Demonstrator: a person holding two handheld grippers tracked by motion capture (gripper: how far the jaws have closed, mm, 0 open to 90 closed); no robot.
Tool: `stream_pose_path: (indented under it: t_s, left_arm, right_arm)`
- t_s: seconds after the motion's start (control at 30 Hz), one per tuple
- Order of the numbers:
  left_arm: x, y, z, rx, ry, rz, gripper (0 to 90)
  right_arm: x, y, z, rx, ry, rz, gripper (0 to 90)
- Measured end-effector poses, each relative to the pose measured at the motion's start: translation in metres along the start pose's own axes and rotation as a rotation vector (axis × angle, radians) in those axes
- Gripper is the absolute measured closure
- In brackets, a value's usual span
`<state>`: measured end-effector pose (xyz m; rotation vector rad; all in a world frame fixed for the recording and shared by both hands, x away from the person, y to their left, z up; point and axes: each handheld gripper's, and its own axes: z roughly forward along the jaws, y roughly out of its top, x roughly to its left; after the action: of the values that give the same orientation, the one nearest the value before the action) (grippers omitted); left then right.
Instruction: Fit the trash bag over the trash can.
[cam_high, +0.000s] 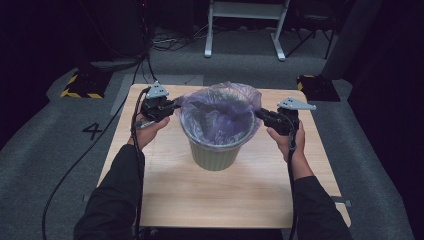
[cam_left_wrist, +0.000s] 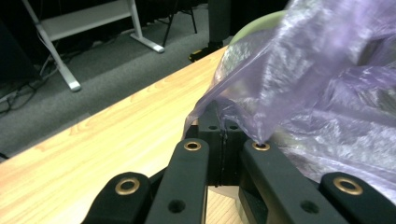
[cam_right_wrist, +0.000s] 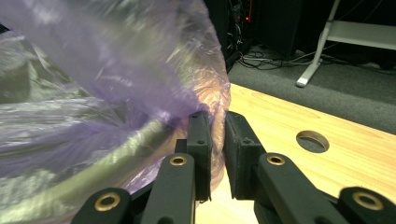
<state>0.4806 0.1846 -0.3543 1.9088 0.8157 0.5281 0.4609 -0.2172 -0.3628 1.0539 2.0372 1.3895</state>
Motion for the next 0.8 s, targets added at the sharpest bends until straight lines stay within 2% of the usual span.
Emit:
stream_pose_path:
  t_s: [0.23, 0.4, 0.6, 0.63, 0.8]
  left_arm:
    - [0.01, -0.012, 0.006, 0.031, -0.024, -0.037, 89.9]
    - [0.014, -0.027, 0.019, 0.088, -0.04, -0.058, 89.9]
    - [0.014, -0.042, 0.029, 0.116, -0.071, -0.099, 89.9]
    - [0.015, -0.044, 0.031, 0.12, -0.079, -0.091, 89.9]
    - [0.011, -0.053, 0.036, 0.129, -0.114, -0.107, 89.9]
  right_arm:
    - [0.001, 0.0, 0.007, 0.021, -0.01, -0.017, 82.7]
    - [-0.003, -0.005, 0.015, 0.048, -0.01, -0.001, 85.3]
    - [-0.007, -0.012, 0.022, 0.08, -0.001, 0.017, 87.0]
    - [-0.007, -0.013, 0.023, 0.086, 0.004, 0.022, 87.0]
    - [-0.007, -0.018, 0.028, 0.122, 0.025, 0.022, 87.0]
